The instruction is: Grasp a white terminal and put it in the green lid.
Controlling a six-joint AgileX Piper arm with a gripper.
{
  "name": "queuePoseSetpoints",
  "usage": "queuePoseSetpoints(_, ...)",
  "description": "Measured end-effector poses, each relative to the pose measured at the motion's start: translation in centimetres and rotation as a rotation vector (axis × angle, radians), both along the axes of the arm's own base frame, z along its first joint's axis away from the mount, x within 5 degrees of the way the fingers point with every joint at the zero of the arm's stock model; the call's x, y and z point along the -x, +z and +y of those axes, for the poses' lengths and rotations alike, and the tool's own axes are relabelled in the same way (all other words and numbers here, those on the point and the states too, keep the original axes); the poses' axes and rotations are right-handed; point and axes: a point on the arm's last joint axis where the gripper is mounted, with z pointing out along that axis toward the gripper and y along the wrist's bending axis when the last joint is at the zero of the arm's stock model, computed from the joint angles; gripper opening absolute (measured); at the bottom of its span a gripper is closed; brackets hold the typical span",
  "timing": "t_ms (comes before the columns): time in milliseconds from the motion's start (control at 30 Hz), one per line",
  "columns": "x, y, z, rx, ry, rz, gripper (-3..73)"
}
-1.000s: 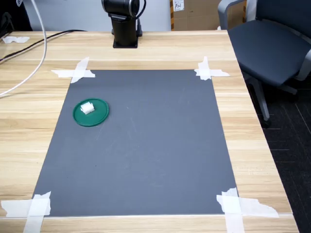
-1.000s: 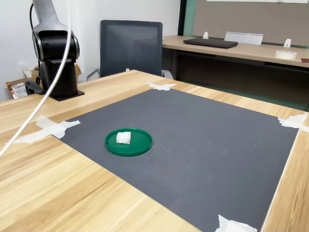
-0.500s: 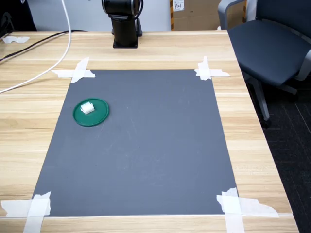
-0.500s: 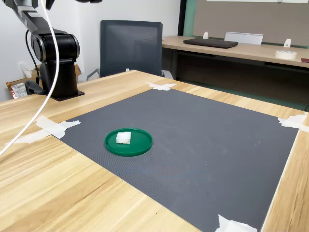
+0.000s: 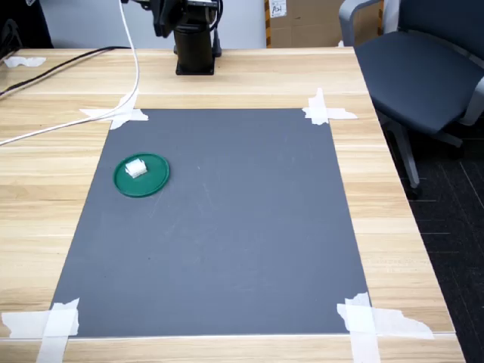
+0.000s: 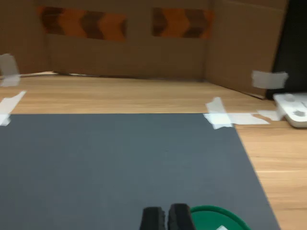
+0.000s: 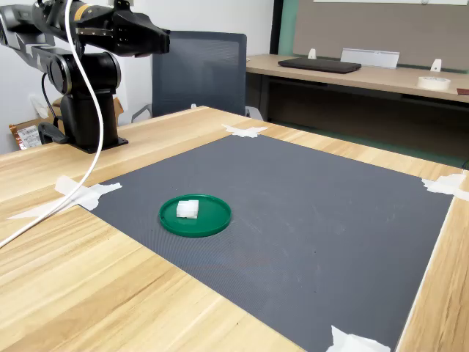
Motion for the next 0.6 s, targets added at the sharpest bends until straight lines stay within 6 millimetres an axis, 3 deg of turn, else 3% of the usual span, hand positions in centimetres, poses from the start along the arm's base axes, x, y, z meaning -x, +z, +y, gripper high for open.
queuePoseSetpoints(600, 0.06, -0.01, 0.1, 0.008, 0.016, -0.004, -2.8)
